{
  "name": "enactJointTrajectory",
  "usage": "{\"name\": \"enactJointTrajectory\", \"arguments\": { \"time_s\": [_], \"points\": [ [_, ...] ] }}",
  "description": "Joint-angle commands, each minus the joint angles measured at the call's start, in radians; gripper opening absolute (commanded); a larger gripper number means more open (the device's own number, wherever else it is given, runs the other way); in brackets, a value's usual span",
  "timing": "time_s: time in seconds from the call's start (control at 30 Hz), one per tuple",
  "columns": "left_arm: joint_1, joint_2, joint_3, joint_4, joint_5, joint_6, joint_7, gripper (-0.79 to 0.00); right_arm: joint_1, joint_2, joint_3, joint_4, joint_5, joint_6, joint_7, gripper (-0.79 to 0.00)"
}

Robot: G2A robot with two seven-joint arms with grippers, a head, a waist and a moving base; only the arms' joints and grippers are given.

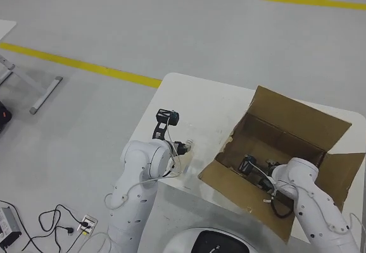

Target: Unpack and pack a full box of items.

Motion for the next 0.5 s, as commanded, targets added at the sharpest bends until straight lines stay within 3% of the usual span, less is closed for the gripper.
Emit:
{"name": "enactJointTrajectory", "arguments": {
  "time_s": [0.0, 0.23, 0.47],
  "points": [
    [0.000, 0.000, 0.000, 0.000, 0.000, 0.000, 0.000, 0.000, -0.002, 0.013, -0.014, -0.023, 0.030, 0.026, 0.026, 0.000],
    [0.000, 0.000, 0.000, 0.000, 0.000, 0.000, 0.000, 0.000, -0.027, 0.061, -0.008, -0.153, 0.187, 0.148, 0.148, 0.000],
    [0.000, 0.000, 0.000, 0.000, 0.000, 0.000, 0.000, 0.000, -0.080, 0.092, 0.062, -0.272, 0.265, 0.218, 0.189, 0.000]
  ]
}}
